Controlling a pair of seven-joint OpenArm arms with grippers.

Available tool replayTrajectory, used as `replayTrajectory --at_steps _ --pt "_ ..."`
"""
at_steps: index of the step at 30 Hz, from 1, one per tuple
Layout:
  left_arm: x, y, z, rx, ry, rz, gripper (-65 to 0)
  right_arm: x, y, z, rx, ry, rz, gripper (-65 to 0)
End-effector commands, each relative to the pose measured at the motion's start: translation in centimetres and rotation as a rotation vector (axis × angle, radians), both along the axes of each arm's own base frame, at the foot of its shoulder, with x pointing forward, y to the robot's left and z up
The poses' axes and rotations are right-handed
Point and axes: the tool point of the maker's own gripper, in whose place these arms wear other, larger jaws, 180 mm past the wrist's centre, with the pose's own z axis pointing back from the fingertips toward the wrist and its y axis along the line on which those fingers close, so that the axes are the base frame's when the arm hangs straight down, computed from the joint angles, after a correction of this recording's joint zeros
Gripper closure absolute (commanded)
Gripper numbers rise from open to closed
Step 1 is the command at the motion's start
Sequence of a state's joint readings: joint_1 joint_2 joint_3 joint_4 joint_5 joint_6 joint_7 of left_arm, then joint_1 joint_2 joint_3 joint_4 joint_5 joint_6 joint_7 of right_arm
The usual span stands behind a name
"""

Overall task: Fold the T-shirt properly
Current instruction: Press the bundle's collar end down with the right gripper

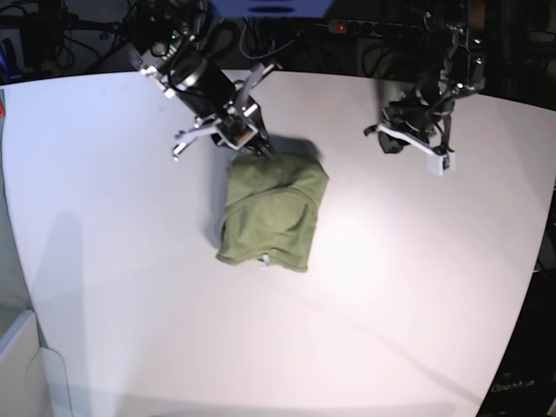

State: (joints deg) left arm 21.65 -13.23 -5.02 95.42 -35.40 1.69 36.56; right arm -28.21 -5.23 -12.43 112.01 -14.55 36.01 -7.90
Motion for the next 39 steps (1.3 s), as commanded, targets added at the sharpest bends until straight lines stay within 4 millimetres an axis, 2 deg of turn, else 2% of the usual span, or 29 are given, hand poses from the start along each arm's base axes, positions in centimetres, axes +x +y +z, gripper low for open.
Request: replayTrajectory --at_steps 1,9,12,20,25,30,34,39 --pt "-0.5 0.2 0.0 0.007 0.008 -0.001 -1.5 0.8 0.9 1.9 0.050 -0.061 0.014 -0.1" --pt "-1.9 0.3 -0.6 0.008 0.036 0.001 -1.5 4.1 1.6 3.0 -0.017 -0.099 0.037 -0.1" --pt "-1.9 0.3 -0.6 0.007 0.039 -0.001 -1.5 5.2 1.8 2.7 -0.022 -0.100 0.044 -0.1" --pt "-1.9 0.3 -0.6 0.008 0.038 0.001 -1.5 6.5 2.2 -0.8 -0.032 -0.026 0.062 0.0" --pt "-1.8 0.3 -0.5 0.008 0.035 0.001 -1.5 6.4 2.5 -2.6 -0.019 0.016 0.072 0.0" --pt "-1.6 0.4 -0.5 0.009 0.032 0.000 -1.5 6.3 1.2 -5.3 0.023 0.064 0.031 0.0" --pt "-1.6 0.4 -0.4 0.010 0.031 0.000 -1.5 6.2 1.2 -6.3 0.049 0.080 0.029 0.0" --pt "-1.5 0.4 -0.4 0.010 0.029 0.000 -1.5 6.6 -0.5 -8.2 0.038 0.123 -0.008 0.0"
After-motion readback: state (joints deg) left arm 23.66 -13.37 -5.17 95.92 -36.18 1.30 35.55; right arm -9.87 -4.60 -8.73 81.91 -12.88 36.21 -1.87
